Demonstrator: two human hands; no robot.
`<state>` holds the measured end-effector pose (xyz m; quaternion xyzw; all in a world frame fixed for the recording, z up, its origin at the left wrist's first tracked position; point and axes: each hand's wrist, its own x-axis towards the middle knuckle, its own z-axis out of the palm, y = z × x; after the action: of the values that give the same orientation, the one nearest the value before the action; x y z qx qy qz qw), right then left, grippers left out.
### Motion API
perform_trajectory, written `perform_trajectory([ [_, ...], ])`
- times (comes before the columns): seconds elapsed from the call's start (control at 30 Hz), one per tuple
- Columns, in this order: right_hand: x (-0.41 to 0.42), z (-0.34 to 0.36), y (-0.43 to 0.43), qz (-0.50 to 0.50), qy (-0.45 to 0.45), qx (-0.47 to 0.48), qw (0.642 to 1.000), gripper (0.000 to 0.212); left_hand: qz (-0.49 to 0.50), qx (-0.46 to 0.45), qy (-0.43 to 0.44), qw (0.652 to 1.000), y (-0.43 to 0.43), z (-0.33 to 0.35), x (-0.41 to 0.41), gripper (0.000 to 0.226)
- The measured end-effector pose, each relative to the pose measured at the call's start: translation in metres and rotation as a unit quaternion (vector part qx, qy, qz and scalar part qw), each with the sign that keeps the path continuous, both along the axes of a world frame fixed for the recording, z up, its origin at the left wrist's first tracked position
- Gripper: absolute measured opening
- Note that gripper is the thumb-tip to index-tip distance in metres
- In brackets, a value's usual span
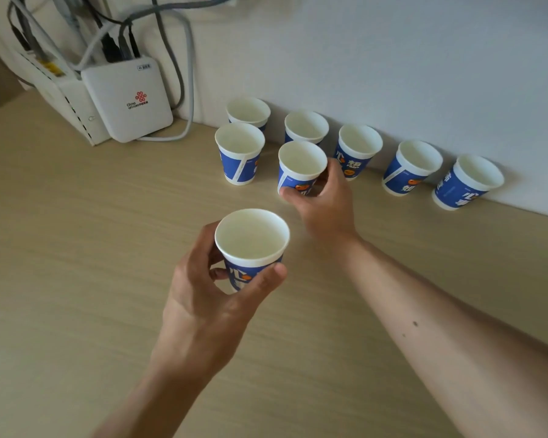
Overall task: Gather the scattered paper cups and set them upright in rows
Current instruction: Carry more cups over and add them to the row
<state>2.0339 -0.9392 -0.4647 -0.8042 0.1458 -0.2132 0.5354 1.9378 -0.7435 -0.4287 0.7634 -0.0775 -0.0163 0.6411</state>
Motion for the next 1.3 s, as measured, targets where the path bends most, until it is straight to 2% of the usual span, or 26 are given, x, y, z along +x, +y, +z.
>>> perform_trajectory([
  [0.27,0.003,-0.003,0.001,-0.007,0.009,-0.01,1.0,0.048,-0.006,0.005,-0.001,1.0,0.001,0.001,0.006,0.049],
  [0.4,-0.01,-0.001,-0.004,-0.017,0.041,0.019,0.999,0.062,-0.005,0.004,0.006,1.0,0.001,0.001,0.009,0.049],
  [0.47,-0.034,0.003,-0.007,-0.029,0.035,0.012,0.999,0.061,-0.004,0.01,0.018,1.0,-0.001,0.0,0.013,0.051],
  [0.57,-0.079,0.011,-0.014,0.061,0.035,0.026,0.997,0.053,-0.015,0.022,0.05,0.998,-0.009,0.0,0.02,0.059],
  [0.67,-0.111,0.021,-0.017,0.195,0.075,0.001,0.978,0.064,-0.058,0.024,0.074,0.995,-0.024,0.001,0.024,0.068],
  [0.73,-0.118,0.022,-0.019,0.218,0.084,-0.018,0.972,0.071,-0.086,0.024,0.075,0.993,-0.037,0.003,0.023,0.065],
  [0.93,-0.117,0.026,-0.033,0.178,0.043,-0.009,0.983,0.069,-0.105,0.028,0.064,0.992,-0.07,0.007,0.024,0.062],
  [1.07,-0.11,0.025,-0.044,0.151,0.029,-0.022,0.988,0.066,-0.118,0.043,0.057,0.99,-0.079,0.006,0.024,0.081],
  [1.17,-0.096,0.018,-0.052,0.069,0.035,0.018,0.997,0.063,-0.091,0.067,0.062,0.992,-0.075,0.003,0.018,0.096],
  [1.3,-0.073,0.005,-0.063,0.001,0.05,0.038,0.998,0.061,-0.052,0.062,0.088,0.993,-0.065,-0.002,0.013,0.087],
])
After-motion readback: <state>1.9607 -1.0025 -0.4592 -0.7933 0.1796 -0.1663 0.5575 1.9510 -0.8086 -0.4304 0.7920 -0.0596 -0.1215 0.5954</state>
